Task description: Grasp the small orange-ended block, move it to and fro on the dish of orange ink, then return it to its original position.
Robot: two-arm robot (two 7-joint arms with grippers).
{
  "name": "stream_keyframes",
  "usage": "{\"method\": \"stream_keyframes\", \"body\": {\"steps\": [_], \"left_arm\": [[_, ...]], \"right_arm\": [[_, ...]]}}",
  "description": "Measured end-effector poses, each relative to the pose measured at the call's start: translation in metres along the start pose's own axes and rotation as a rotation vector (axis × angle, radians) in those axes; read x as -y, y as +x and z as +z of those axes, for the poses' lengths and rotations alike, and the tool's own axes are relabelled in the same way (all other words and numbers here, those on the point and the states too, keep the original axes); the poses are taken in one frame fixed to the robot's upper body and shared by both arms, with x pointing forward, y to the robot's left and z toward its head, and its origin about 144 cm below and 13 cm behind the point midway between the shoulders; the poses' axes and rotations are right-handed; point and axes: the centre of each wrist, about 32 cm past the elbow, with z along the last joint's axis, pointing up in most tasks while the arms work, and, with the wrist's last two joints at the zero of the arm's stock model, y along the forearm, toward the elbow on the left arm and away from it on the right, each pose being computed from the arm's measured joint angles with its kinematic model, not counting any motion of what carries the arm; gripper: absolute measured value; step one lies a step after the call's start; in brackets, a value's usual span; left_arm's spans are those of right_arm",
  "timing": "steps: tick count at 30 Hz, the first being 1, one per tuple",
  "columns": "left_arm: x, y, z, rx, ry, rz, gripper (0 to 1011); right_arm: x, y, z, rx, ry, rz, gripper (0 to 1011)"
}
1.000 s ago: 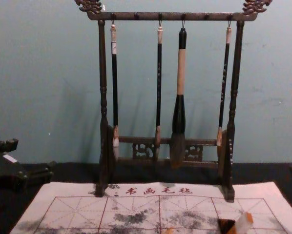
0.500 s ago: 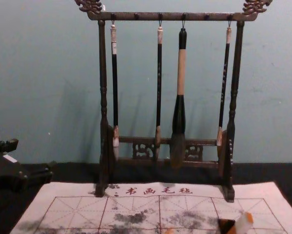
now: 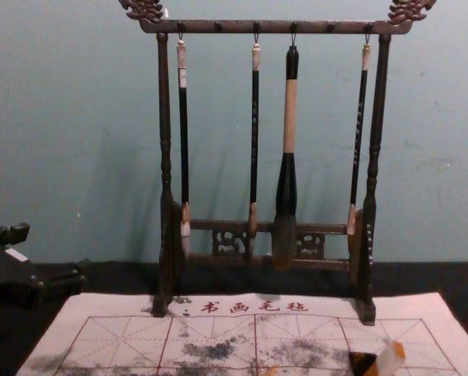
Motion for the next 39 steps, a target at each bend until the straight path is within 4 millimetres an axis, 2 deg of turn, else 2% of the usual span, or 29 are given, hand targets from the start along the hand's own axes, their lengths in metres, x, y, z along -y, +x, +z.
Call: {"method": "stream_keyframes", "body": {"steps": [8, 17, 28, 39], "left_arm": [[0.000, 0.000, 0.000, 0.000, 0.000, 0.000, 1001], [0.000, 0.000, 0.000, 0.000, 0.000, 0.000, 1001], [0.000, 0.000, 0.000, 0.000, 0.000, 0.000, 1001], [0.000, 0.000, 0.000, 0.000, 0.000, 0.000, 1001]], "right_arm": [[-0.004, -0.015, 0.005, -0.051, -0.009, 0.073, 1000], [-0.022, -0.032, 0.016, -0.129, -0.010, 0.104, 1000], [-0.042, -0.046, 0.027, -0.196, -0.021, 0.053, 1000], [-0.051, -0.054, 0.033, -0.198, -0.017, 0.003, 1000]]}}
